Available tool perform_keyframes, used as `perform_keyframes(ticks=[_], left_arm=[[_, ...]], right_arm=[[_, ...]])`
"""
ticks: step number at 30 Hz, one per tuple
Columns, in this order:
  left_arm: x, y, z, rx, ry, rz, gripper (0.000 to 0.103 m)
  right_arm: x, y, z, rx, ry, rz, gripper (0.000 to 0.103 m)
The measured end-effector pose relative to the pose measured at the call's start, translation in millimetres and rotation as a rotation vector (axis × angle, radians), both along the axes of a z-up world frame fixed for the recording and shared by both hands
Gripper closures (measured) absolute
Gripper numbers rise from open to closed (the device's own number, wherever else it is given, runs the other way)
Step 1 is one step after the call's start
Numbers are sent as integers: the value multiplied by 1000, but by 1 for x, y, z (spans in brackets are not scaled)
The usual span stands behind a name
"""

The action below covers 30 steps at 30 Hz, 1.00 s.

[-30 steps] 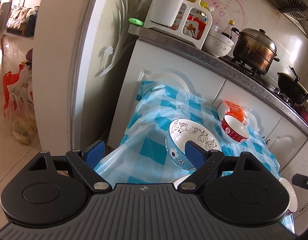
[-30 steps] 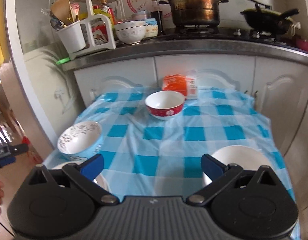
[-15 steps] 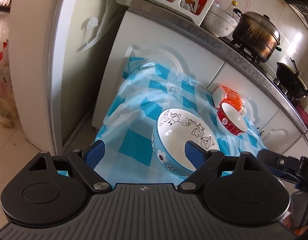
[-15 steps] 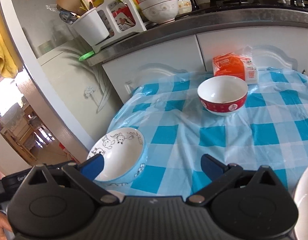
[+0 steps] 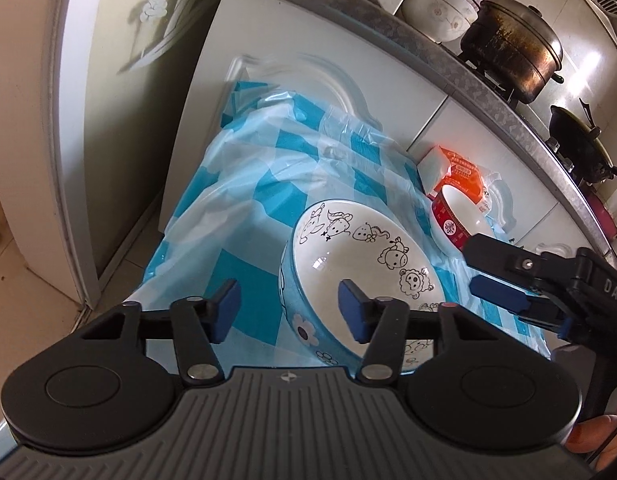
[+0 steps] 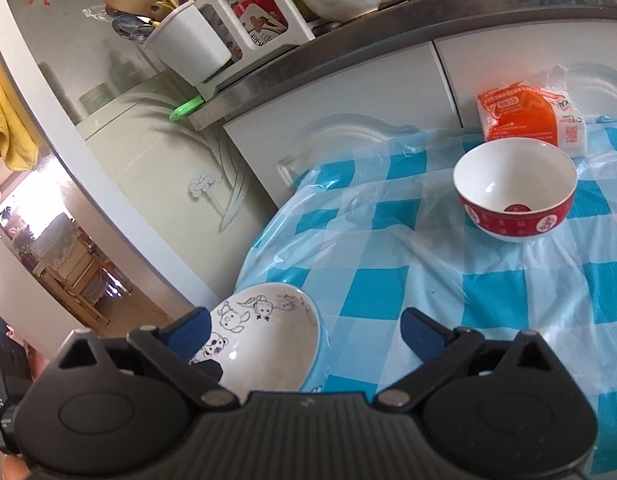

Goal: Organize plates and bowls
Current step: 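Close the left gripper on the blue cartoon bowl's rim, then lift the cartoon bowl with the left gripper toward the pink floral bowl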

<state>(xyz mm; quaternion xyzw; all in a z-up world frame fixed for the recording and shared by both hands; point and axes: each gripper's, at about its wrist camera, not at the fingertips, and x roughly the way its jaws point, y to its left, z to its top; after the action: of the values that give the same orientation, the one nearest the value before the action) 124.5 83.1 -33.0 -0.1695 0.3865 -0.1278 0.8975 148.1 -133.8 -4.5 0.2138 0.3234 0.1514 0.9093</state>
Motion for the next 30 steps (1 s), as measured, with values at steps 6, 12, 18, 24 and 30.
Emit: perform_keyframes(ticks=[6, 12, 18, 24, 30], left_arm=[[8, -5, -7, 9, 25, -14, 63], [11, -10, -10, 9, 31, -34, 76], [12, -16, -10, 37, 24, -43, 80], [10, -15, -8, 27, 17, -25, 81], [9, -15, -1, 12, -1, -12, 81]], right_arm=[[17, 10, -12, -15, 60, 44, 25], [23, 12, -23, 78, 100, 109, 28], [23, 18, -20, 79, 95, 127, 21], [20, 19, -17, 103, 90, 115, 17], [14, 19, -8, 120, 57, 103, 15]])
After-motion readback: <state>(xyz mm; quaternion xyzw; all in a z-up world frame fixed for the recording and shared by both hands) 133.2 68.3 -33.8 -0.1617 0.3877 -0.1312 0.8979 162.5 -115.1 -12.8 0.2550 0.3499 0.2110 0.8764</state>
